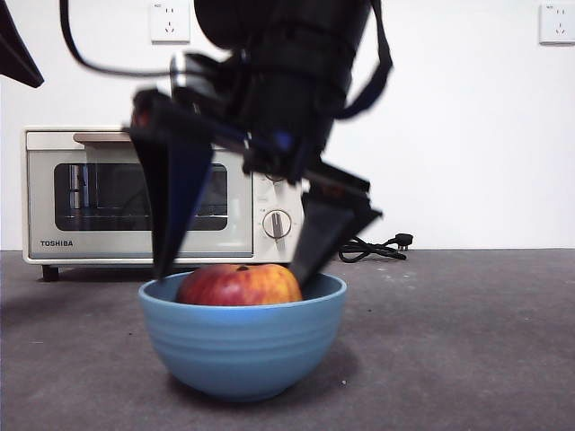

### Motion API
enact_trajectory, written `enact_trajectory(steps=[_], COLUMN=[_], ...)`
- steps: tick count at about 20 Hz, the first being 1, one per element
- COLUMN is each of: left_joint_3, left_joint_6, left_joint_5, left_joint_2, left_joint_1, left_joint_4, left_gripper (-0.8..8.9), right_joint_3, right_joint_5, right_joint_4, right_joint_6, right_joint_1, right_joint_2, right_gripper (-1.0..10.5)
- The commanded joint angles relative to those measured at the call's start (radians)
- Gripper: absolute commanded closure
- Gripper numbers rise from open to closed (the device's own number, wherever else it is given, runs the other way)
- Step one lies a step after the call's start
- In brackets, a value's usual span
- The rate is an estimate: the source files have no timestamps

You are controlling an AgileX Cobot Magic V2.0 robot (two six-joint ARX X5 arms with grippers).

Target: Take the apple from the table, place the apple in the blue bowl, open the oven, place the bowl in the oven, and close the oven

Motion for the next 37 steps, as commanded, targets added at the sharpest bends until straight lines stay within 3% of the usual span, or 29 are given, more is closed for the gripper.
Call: enact_trajectory(steps=[1, 5, 6, 9, 10, 14, 17, 20, 25, 29, 35, 37], left_joint_3=[0.003, 0.042, 0.068, 0.223, 0.273, 0.460, 0.546, 0.595, 0.595, 0.595, 0.594, 0.591], left_joint_6=[0.014, 0.016, 0.019, 0.058, 0.068, 0.090, 0.088, 0.088, 0.098, 0.124, 0.166, 0.174], left_joint_5=[-0.002, -0.002, -0.002, -0.002, -0.002, -0.006, 0.001, -0.002, -0.056, -0.058, -0.185, -0.187], left_joint_2=[0.013, 0.062, 0.086, 0.213, 0.258, 0.462, 0.587, 0.666, 0.730, 0.745, 0.745, 0.744], left_joint_1=[-0.003, -0.002, -0.002, -0.002, -0.002, 0.000, 0.010, 0.011, 0.011, 0.011, 0.002, -0.006], left_joint_4=[0.031, 0.085, 0.102, 0.101, 0.101, 0.094, 0.095, 0.092, 0.065, 0.012, -0.095, -0.119], left_gripper=[8.19, 8.19, 8.19, 8.19, 8.19, 8.19, 8.19, 8.19, 8.19, 8.19, 8.19, 8.19], right_joint_3=[0.088, 0.220, 0.235, 0.240, 0.240, 0.195, 0.078, -0.041, -0.119, -0.119, -0.119, -0.119], right_joint_5=[0.003, 0.024, 0.042, 0.100, 0.126, 0.153, 0.146, 0.085, 0.069, 0.050, -0.025, -0.027], right_joint_4=[-0.065, -0.202, -0.219, -0.237, -0.240, -0.232, -0.193, -0.164, -0.168, -0.164, -0.136, -0.138], right_joint_6=[0.007, -0.002, -0.002, 0.001, 0.001, 0.010, 0.031, 0.037, 0.046, 0.060, 0.060, 0.060], right_joint_1=[0.002, 0.002, 0.002, 0.000, 0.000, -0.052, -0.155, -0.275, -0.403, -0.432, -0.432, -0.432], right_joint_2=[-0.001, -0.033, -0.049, -0.118, -0.133, -0.209, -0.289, -0.381, -0.507, -0.552, -0.554, -0.554], right_gripper=[4.1, 4.2, 4.8, 9.2, 9.5, 9.5, 9.5, 9.5, 9.5, 9.5, 9.5, 9.5])
